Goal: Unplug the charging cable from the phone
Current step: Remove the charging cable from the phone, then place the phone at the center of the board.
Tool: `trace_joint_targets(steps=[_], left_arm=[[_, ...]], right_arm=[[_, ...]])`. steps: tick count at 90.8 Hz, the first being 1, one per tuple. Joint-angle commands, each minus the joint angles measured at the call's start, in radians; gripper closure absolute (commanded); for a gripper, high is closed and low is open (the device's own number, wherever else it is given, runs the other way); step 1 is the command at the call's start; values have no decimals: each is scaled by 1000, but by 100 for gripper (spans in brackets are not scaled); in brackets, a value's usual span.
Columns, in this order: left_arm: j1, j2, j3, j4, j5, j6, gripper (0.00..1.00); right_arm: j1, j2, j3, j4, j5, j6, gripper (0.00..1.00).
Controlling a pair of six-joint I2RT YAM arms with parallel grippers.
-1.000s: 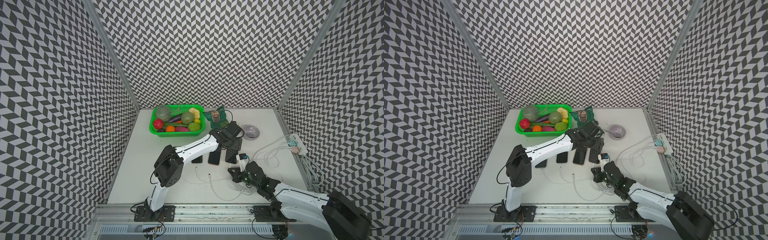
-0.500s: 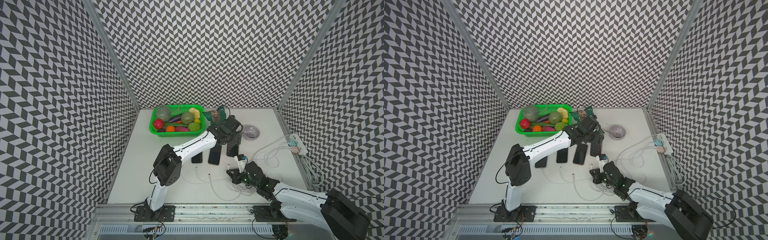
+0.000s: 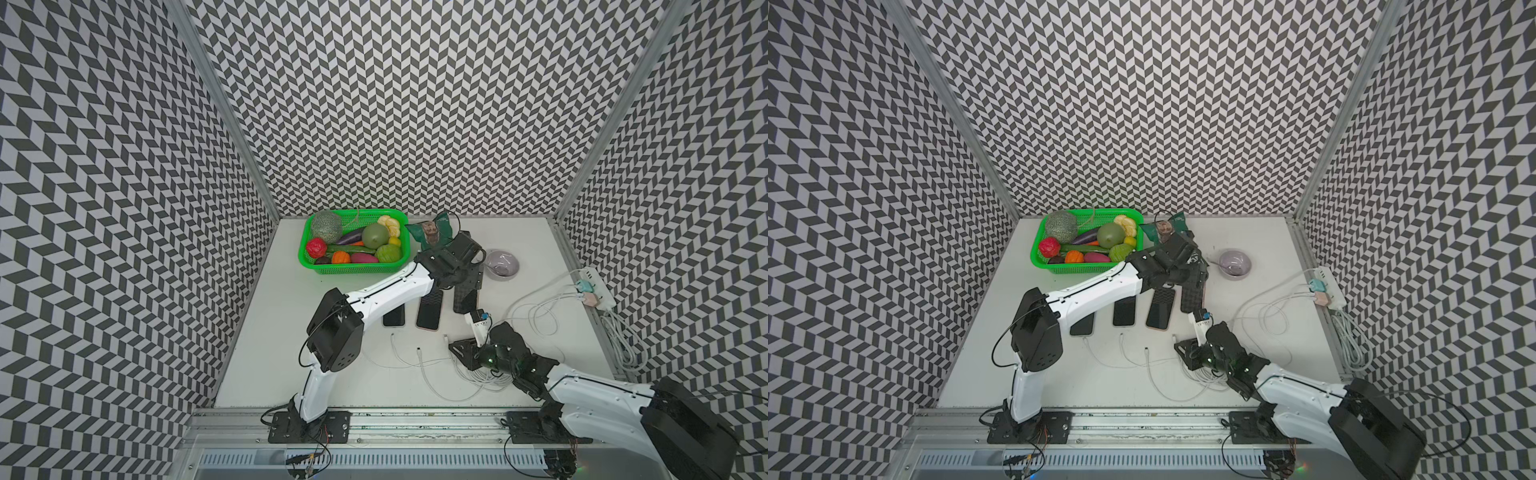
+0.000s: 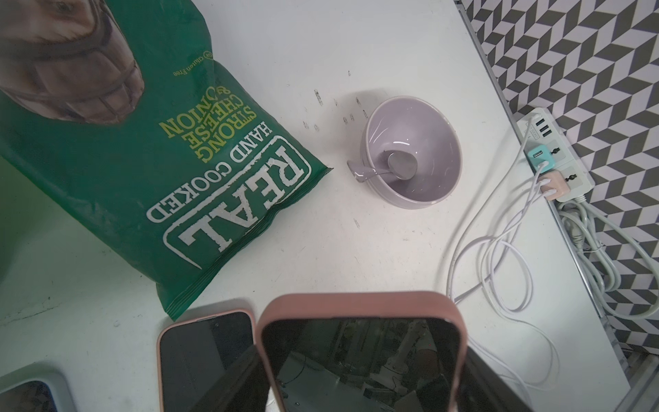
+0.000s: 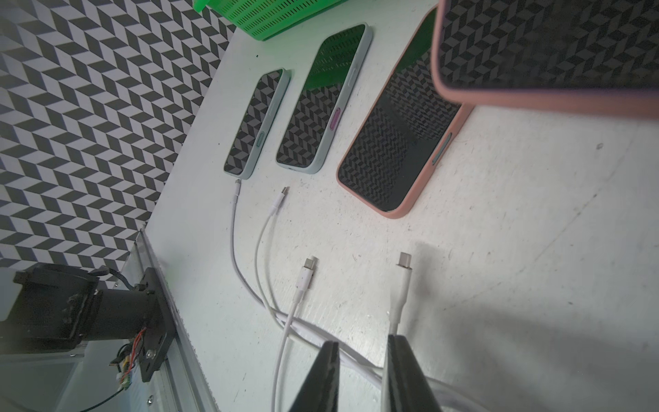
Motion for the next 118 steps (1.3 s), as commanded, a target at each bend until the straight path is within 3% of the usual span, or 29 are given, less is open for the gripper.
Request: trace_joint_targets(steps=[1,23,61,78,86,118], left_arm=[[0,20,56,49,11,6,100],[-1,72,96,17,3,17,100],[0,185,184,-40,-5,36,100],[0,247,229,-59,-4,39,100],[0,276,254,-71,-6,38,100],[0,369,313,-102,-2,47,100]], right_arm=[[3,-31,8,18,-4,-11,66],[2,-175,-5,-86,52,-3,40],[2,-467,-22,-302,180,39,9],[1,-608,-34,-365,228,73,0],[2,-657,-23,-400,245,81,0],[2,-663,-25,-421,266,89,0]])
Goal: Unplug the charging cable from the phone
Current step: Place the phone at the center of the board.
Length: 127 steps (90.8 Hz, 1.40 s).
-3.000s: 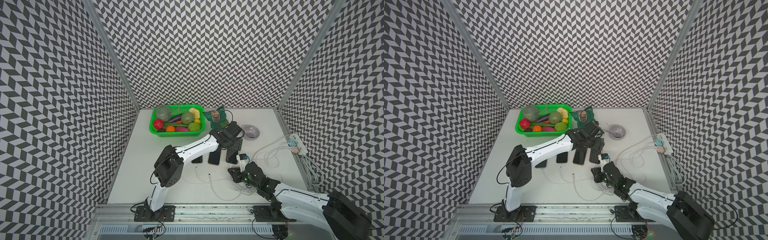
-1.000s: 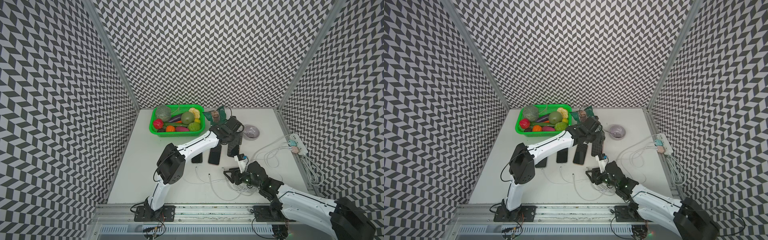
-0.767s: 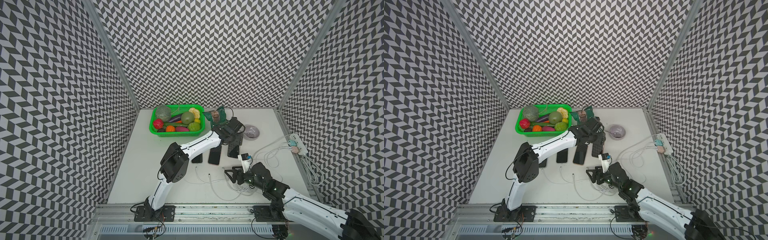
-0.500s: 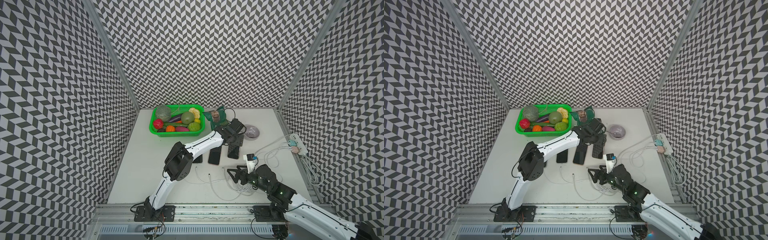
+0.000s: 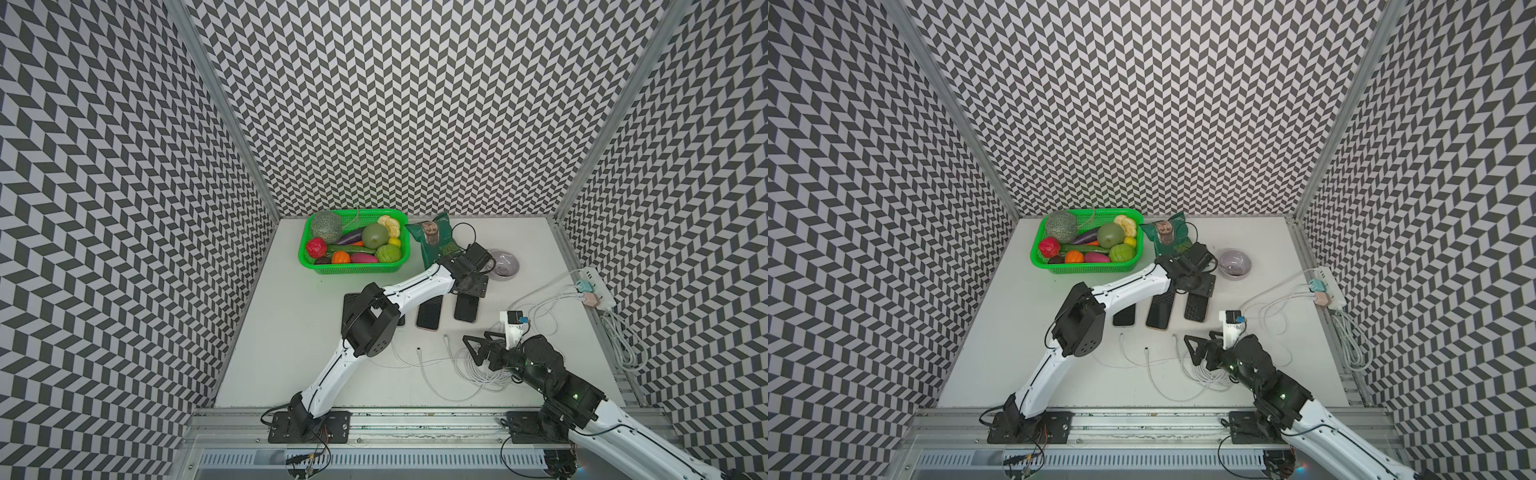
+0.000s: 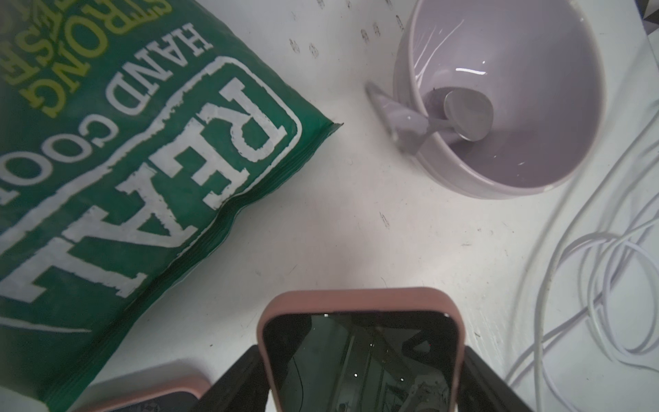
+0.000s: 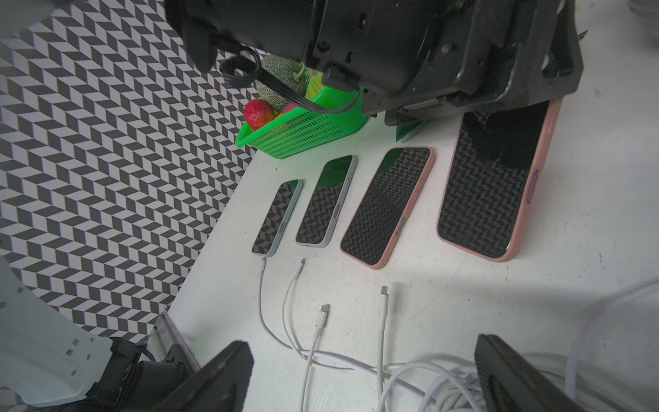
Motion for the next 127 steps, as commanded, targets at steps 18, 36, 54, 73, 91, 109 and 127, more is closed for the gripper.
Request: trace_joint_targets(steps=[18,36,54,73,91,109,127], left_arm=[[0,57,46,0,13,7,100],[-1,78,44,6,24,5,91],[3,99,40,19,54,0,80],[11,87,18,49,80,-3,51],[18,58,-25,91,113,-2,14],[20,7,-82,134,128,2,0],[23,-116,-216,237,148,0,0]], right_arm=[[2,-12,-3,14,31,10,0],[2,-3,-3,17,35,10,0],[2,4,-3,18,33,9,0],[2,14,1,18,36,9,0],[1,24,10,12,38,10,0],[1,37,25,-1,47,13,0],[1,44,53,-35,87,13,0]])
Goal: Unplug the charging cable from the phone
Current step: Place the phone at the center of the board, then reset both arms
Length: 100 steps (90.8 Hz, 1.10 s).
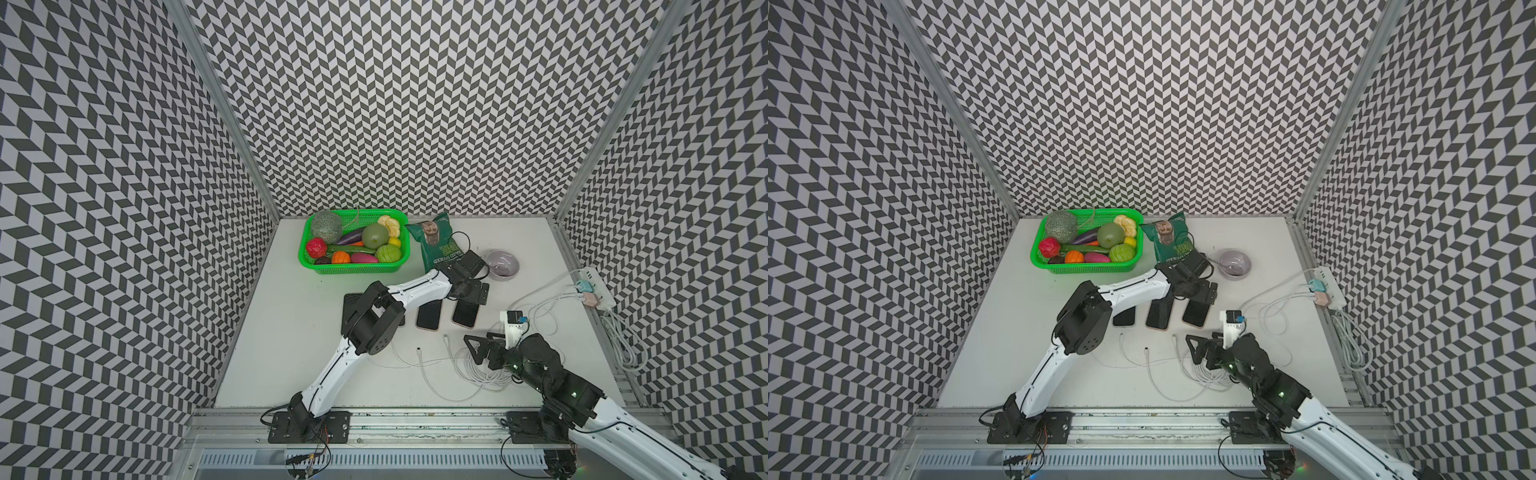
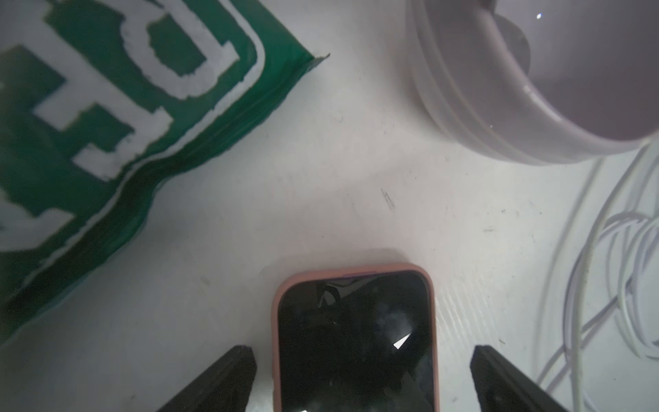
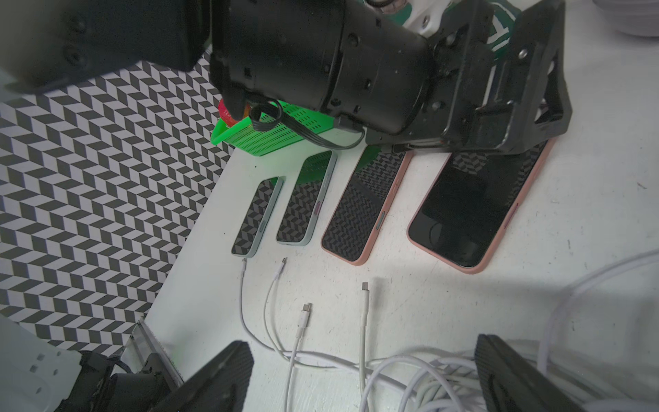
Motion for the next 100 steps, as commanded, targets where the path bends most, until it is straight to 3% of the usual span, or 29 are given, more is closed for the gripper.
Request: trace_joint_targets(steps=[1,34,51,76,100], left_arm=[[4,-120,-66,84,25,2,0],[24,-465,-398,255,-61,18,0],[44,-693,-584,329,-179,40,0],[115,-1074,-869,422,-392,90,1],[195,-1295,-1078,504,-625,229,0]], right_arm=[[1,10,52,-6,46,4,0],[1,134,167,-26,204,-23,0],[0,211,227,36,344,-116,0],[-5,232,166,321,553,-372,0],[-113,304,99,631,644,-568,0]])
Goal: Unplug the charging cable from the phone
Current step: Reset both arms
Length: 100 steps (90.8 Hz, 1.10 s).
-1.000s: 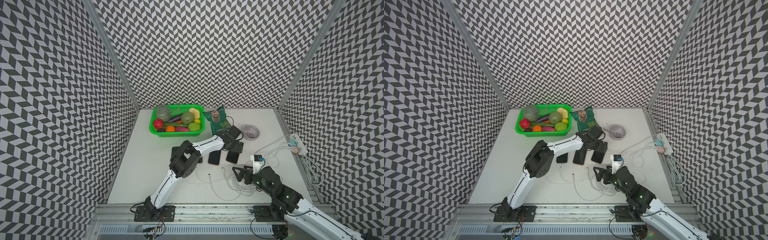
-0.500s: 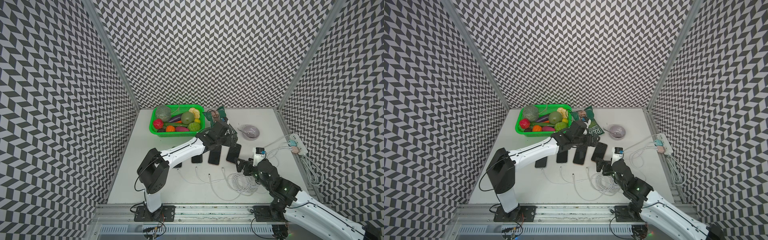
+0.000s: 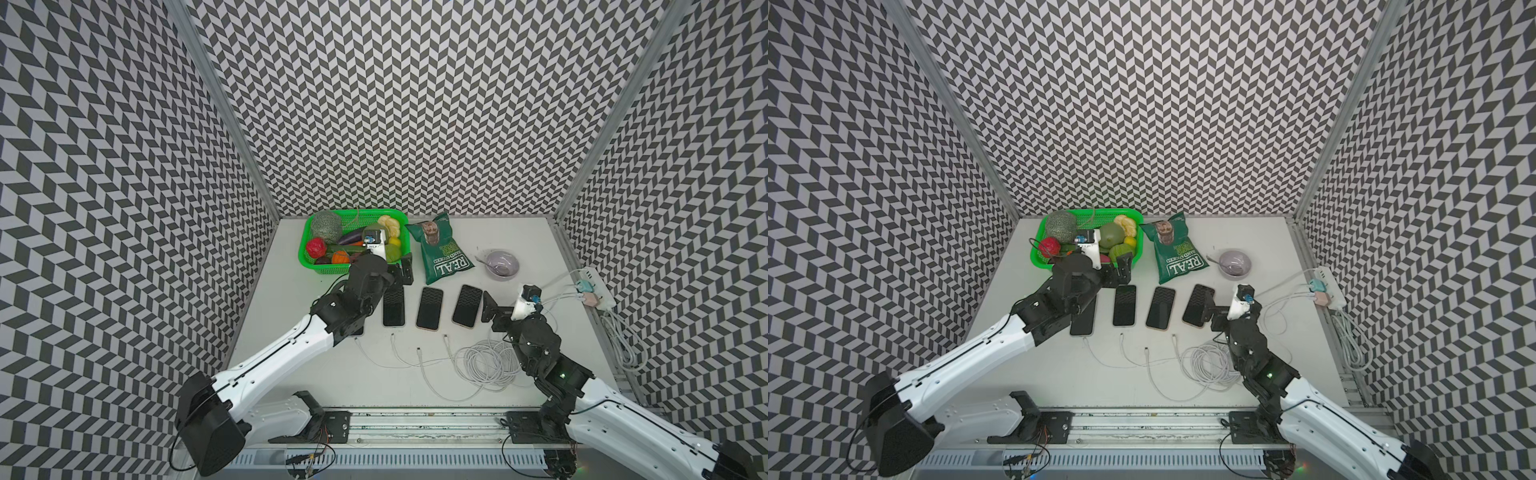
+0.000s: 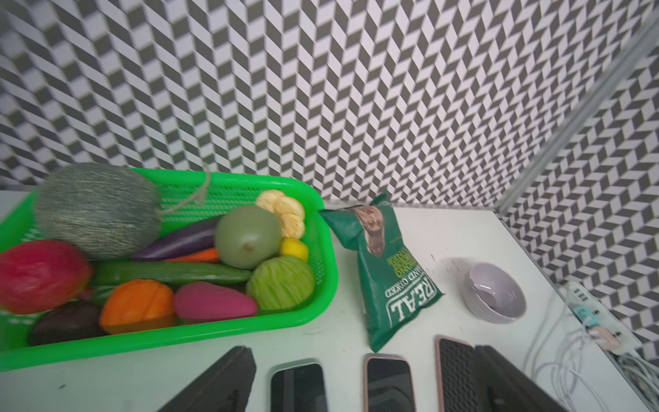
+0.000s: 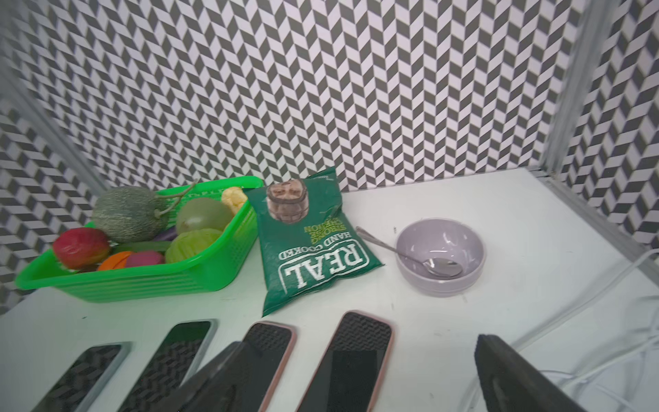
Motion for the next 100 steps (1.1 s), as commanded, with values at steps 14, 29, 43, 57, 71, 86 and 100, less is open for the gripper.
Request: trace_joint_targets(steps=[14,29,43,57,71,86,100], left_arm=[[166,-113,-242,255,-141,180,0],[342,-71,-350,343,-105,205,0],[488,6,-461,521,-75,241,0],[614,81,-584,766,78,290,0],[690,180,-663,1026,155,316,1],[708,292,-657,1168,345,372,0],[710,424,-706,1392,376,388,0]], right_arm=[[-196,148,-13,324,5,-179,0],[-335,292,-30,486,-79,-168,0],[-420,454,-38,643,-148,-164,0],[-498,584,-35,752,-240,-141,0],[-502,725,24,793,-253,-218,0],[-504,807,-16,994,-205,-267,0],[-518,821,27,893,-241,-263,0]])
